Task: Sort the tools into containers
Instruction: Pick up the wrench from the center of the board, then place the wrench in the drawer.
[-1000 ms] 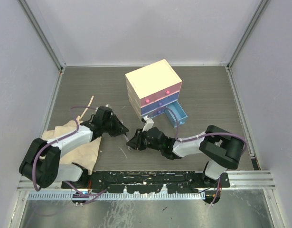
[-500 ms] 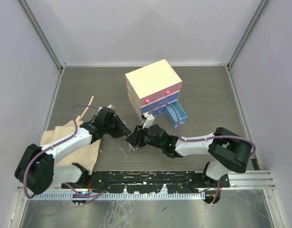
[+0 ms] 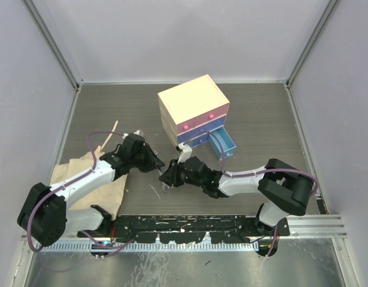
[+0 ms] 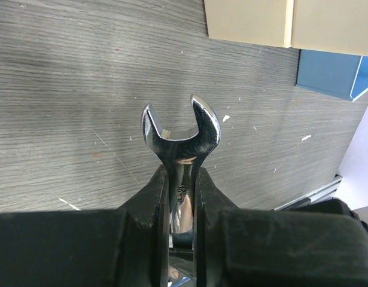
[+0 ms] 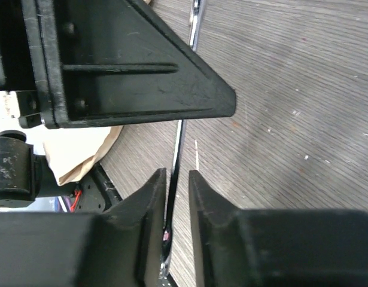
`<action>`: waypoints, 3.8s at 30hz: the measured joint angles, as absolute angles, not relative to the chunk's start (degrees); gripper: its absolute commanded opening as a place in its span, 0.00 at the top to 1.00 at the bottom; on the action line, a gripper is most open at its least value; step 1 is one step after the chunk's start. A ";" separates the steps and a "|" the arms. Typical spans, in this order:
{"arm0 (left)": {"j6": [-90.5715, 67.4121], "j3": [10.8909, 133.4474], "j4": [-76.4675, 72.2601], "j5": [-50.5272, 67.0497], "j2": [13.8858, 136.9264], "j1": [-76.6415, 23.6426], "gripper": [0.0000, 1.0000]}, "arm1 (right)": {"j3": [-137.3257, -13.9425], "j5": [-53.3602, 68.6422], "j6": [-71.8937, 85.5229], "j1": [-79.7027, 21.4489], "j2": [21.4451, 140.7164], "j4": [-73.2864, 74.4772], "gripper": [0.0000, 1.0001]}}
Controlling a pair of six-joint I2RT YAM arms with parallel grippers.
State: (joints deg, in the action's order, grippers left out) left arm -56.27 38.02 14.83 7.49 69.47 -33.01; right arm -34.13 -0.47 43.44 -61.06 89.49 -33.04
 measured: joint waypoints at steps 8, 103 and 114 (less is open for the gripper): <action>-56.16 38.22 15.00 6.63 68.62 -33.01 0.65 | -34.52 -0.08 44.05 -60.75 89.38 -32.45 0.99; -33.34 85.67 18.63 12.80 95.66 -22.11 0.36 | -55.09 38.00 25.87 -1.58 84.82 30.70 0.99; -33.34 85.25 17.78 12.62 95.64 -22.50 0.37 | -55.09 38.87 26.55 -1.21 84.90 30.65 0.99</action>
